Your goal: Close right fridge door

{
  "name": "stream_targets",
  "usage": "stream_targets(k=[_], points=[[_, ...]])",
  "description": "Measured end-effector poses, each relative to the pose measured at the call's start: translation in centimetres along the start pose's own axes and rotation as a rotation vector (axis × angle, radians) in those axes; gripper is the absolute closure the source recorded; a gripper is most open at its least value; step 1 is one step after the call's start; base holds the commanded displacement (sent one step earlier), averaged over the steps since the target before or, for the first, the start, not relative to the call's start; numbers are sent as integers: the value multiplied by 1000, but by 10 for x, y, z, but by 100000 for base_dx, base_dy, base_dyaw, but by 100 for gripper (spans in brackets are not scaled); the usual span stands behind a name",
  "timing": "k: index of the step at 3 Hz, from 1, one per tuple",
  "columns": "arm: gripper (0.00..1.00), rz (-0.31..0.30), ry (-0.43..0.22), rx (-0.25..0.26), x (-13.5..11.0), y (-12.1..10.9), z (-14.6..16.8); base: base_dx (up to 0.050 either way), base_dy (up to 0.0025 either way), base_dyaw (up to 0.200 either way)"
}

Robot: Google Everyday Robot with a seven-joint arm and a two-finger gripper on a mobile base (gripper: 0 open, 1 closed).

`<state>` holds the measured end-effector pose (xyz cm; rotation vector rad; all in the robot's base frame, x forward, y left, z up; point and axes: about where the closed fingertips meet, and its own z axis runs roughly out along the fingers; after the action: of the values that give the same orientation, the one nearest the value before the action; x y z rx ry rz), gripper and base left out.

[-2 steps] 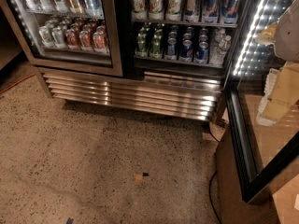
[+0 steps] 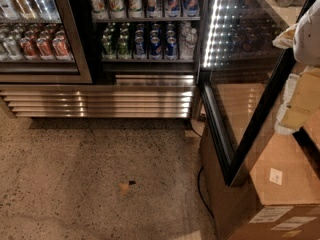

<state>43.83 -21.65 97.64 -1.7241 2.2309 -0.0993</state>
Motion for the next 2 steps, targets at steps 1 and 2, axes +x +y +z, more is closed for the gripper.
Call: stream_targets(k=[1,2], points=[[0,-5,12,14,-5,-3,-2,0,0,0],[0,-5,12,16,-5,-3,-2,0,0,0]])
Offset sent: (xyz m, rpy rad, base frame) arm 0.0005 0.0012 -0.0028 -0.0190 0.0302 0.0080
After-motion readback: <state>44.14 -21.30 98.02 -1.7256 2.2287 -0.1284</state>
